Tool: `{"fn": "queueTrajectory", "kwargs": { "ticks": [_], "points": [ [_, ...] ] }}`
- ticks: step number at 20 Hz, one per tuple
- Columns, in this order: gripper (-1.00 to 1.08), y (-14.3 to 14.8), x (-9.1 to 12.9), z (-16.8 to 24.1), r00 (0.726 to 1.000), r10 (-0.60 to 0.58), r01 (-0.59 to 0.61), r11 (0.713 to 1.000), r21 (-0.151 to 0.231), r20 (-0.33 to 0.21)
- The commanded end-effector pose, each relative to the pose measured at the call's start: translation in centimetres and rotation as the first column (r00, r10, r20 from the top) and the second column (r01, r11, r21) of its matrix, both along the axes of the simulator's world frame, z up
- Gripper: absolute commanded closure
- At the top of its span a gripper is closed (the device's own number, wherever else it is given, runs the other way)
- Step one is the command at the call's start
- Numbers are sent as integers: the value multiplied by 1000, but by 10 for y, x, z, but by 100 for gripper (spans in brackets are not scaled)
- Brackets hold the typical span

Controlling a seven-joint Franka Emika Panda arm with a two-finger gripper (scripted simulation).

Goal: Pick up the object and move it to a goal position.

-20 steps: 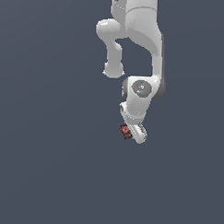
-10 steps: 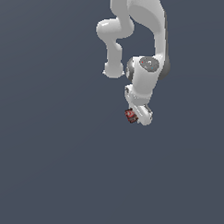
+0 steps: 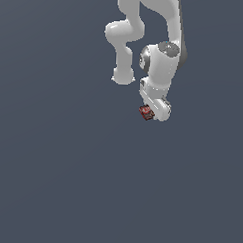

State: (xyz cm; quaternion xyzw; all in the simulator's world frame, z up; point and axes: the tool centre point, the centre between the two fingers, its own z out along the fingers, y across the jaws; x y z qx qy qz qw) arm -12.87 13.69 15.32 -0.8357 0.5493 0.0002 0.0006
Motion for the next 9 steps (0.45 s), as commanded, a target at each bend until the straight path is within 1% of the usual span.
{"fn": "queueTrajectory", "kwargs": {
  "ticks": [1, 5, 9],
  "points": [
    [108, 2, -8, 7, 1000, -1, 1, 1000, -1, 0],
    [108, 5, -14, 14, 1000, -1, 1, 1000, -1, 0],
    [108, 6, -16, 16, 1000, -1, 1, 1000, -1, 0]
  ]
}}
